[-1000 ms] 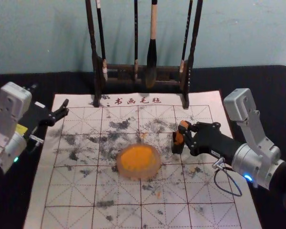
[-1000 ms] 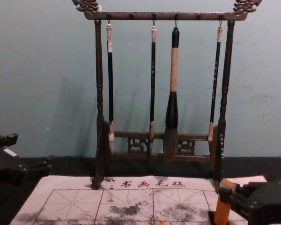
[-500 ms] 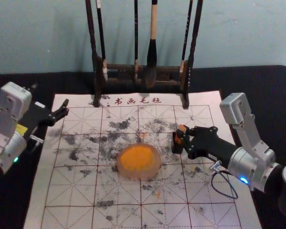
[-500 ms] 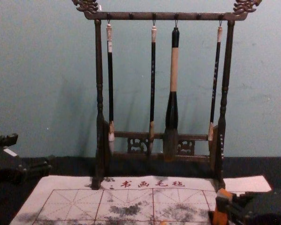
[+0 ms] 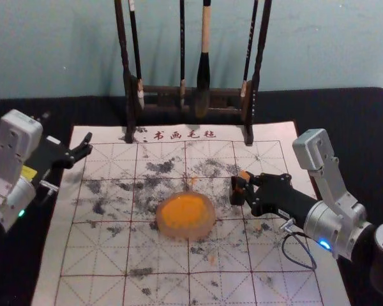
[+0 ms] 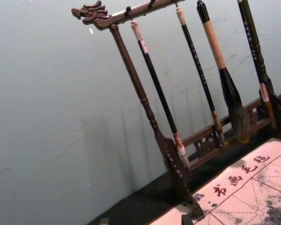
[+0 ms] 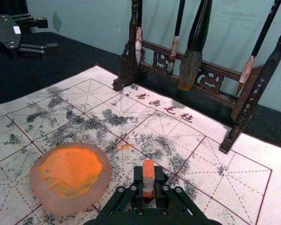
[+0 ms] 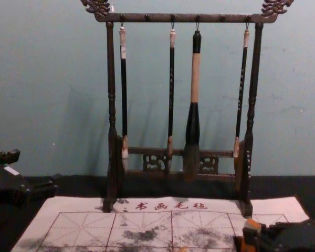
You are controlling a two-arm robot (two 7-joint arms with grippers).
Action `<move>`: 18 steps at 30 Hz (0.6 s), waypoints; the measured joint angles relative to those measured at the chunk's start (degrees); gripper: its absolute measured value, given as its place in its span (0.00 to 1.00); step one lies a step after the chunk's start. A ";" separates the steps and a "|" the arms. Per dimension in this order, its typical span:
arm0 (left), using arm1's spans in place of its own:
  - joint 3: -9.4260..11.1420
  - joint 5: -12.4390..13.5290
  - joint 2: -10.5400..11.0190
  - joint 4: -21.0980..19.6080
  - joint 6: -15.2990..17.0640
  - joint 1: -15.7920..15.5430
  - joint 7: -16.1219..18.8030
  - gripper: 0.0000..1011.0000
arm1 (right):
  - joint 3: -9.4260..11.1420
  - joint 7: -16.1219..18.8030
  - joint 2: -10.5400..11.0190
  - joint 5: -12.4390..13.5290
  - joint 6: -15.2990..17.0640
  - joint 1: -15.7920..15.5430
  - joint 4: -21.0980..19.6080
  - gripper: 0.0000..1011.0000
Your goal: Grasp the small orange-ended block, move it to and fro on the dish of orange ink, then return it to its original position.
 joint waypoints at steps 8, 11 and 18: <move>0.00 0.00 0.00 0.00 0.00 0.00 0.00 0.99 | 0.00 0.00 0.03 0.02 0.00 0.02 -0.04 0.12; 0.00 0.00 0.00 0.00 0.00 0.00 0.00 0.99 | 0.00 0.00 0.04 0.04 0.00 0.03 -0.04 0.13; 0.00 0.00 0.00 0.00 0.00 0.00 0.00 0.99 | -0.01 0.02 0.08 0.10 0.00 0.04 -0.09 0.32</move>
